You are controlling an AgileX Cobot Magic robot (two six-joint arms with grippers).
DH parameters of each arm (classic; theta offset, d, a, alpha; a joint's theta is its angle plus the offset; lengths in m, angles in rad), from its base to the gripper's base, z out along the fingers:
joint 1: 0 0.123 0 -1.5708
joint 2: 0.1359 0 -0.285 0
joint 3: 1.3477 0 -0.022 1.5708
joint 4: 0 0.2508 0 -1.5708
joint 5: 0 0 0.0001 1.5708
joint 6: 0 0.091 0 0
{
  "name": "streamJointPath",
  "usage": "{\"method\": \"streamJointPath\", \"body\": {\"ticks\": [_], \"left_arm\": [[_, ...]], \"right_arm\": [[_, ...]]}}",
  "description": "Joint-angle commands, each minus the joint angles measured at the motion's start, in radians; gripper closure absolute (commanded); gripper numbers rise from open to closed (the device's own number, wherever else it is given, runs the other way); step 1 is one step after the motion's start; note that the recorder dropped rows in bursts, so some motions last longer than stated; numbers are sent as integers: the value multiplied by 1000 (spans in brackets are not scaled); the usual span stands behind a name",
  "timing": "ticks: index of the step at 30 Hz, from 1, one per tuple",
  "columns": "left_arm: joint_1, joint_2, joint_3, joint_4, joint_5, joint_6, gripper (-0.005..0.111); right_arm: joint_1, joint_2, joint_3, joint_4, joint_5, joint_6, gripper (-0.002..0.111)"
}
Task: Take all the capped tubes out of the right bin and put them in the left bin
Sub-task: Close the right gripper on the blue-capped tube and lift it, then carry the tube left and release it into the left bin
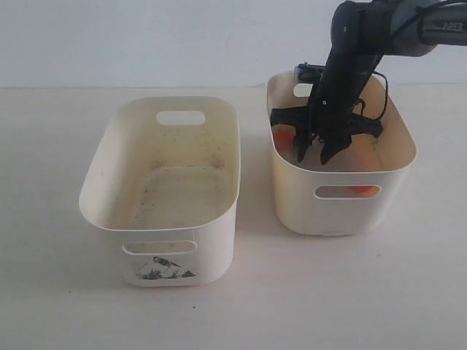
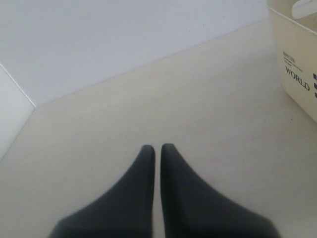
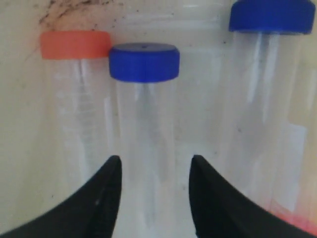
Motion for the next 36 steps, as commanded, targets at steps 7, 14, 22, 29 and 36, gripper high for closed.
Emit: {"method": "streamJointPath", "body": {"ticks": [7,14,22,29,36], "left_arm": [[-5,0,-4,-3,-1,-10,102],[-5,0,-4,-3,-1,-10,102],[-5,0,-4,-3,-1,-10,102],[-5,0,-4,-3,-1,-10,102],[-5,0,-4,-3,-1,-10,102]], "right_arm": [[0,60,-6,50,-25,0,71],[0,65,-21,49,30,-10,108],[0,26,-174,45,199,-18,108],[0,-102,-221,39,199,-64,108],[17,-223,-221,201,199,-174,108]]}}
